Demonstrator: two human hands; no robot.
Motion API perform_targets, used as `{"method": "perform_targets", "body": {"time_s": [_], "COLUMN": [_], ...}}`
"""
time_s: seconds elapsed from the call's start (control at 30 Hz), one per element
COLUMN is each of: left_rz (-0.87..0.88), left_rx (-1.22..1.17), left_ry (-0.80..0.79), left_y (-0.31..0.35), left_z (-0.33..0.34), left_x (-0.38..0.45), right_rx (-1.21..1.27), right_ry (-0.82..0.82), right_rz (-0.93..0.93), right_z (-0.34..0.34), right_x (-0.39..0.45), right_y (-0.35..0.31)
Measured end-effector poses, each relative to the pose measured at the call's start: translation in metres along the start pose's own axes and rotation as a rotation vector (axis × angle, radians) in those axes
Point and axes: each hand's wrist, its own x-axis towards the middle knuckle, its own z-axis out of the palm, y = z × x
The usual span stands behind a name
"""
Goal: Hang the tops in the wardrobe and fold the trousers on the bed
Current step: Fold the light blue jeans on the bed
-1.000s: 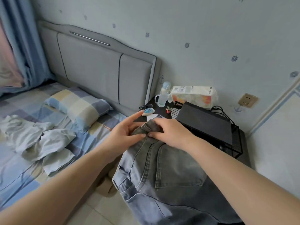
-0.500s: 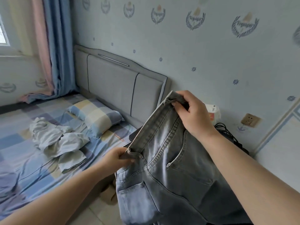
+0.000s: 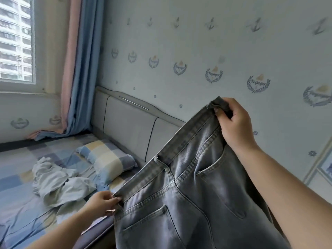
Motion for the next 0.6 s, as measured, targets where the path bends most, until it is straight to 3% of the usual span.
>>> {"method": "perform_targets", "body": {"time_s": [0.13, 0.33, 0.6], "left_rz": [0.129, 0.429, 0.660], "left_rx": [-0.239, -0.188, -0.362], "left_ry": [0.183, 0.354, 0.480], "left_y": [0.071, 0.188, 0.290], "left_z": [-0.060, -0.160, -0.302], "left_x": [0.008, -0.010, -0.060], "right_rx": [-0.029, -0.069, -0.075], "right_ry": [0.069, 0.188, 0.272], "right_rz": [-0.043, -0.076, -0.175], "right_z": [-0.001, -0.010, 0.010], "right_x": [0.035, 0.099, 0.160], "right_y": [-0.034, -0.104, -0.224]}}
